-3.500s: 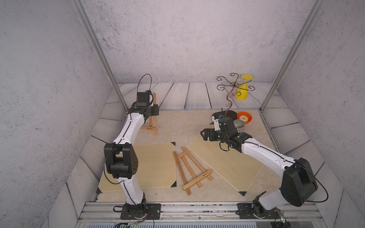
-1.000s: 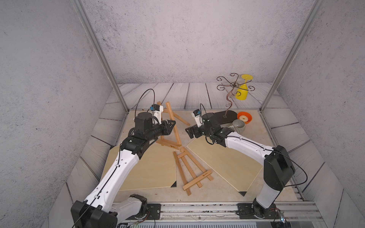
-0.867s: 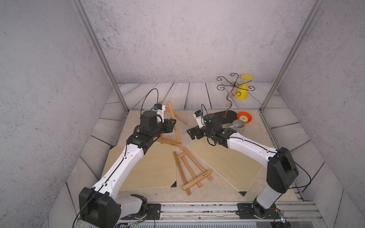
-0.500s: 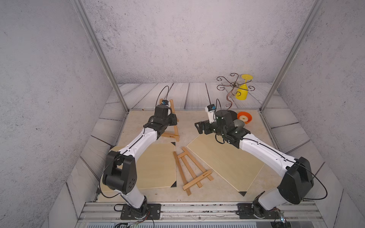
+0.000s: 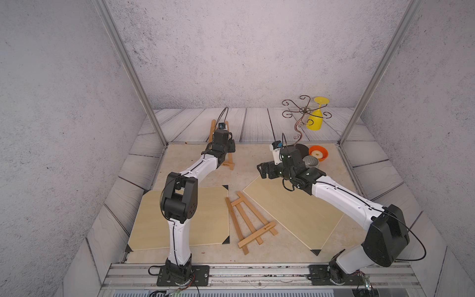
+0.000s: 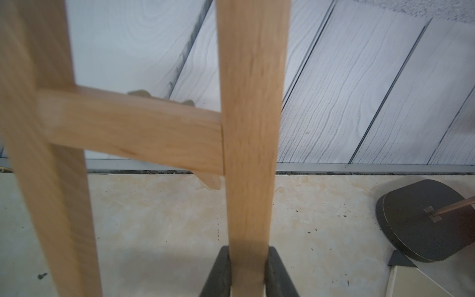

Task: Assemble the easel
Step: Place the easel at the center of the board.

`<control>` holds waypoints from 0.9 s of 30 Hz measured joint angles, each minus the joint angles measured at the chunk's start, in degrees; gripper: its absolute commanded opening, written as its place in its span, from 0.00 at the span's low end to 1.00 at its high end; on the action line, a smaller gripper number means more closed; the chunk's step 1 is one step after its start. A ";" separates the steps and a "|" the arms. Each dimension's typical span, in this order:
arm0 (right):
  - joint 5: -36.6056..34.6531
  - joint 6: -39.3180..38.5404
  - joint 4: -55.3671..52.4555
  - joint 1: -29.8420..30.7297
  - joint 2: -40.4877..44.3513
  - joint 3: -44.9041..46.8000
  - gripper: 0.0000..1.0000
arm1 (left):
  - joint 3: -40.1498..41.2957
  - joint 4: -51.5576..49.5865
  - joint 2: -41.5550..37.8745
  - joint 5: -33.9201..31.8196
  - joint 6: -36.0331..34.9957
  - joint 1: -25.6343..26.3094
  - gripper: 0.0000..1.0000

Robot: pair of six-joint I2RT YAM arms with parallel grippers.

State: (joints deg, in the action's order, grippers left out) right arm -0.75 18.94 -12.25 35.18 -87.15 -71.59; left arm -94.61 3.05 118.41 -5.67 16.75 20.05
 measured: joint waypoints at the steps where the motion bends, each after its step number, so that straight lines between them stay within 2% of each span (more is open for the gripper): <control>1: -0.07 0.00 0.00 -0.11 0.00 0.00 0.99 | -0.79 0.11 0.76 -0.07 0.39 0.00 0.00; 8: -0.31 -0.02 -0.20 -0.87 0.00 0.00 0.99 | -3.34 1.31 4.50 -0.70 2.86 0.09 0.00; 13: -0.26 0.00 -0.46 -1.27 0.00 0.00 0.99 | -5.92 1.07 7.39 -4.17 1.77 1.57 0.00; 15: -0.26 0.07 -0.48 -1.29 0.00 0.00 0.99 | -5.95 1.01 7.48 -5.14 1.60 2.25 0.11; 18: -0.26 0.15 -0.68 -1.29 0.00 0.00 0.99 | -5.95 0.94 7.48 -6.23 1.31 2.97 0.33; 27: -0.28 0.61 -1.51 -1.29 0.00 0.00 0.99 | -5.07 0.52 6.34 -8.74 0.39 3.32 0.51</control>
State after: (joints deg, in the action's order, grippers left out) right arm -1.04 19.55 -13.76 33.89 -87.15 -71.59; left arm -99.68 3.57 124.75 -14.41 17.15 23.38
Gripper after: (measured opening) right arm 0.988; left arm 0.470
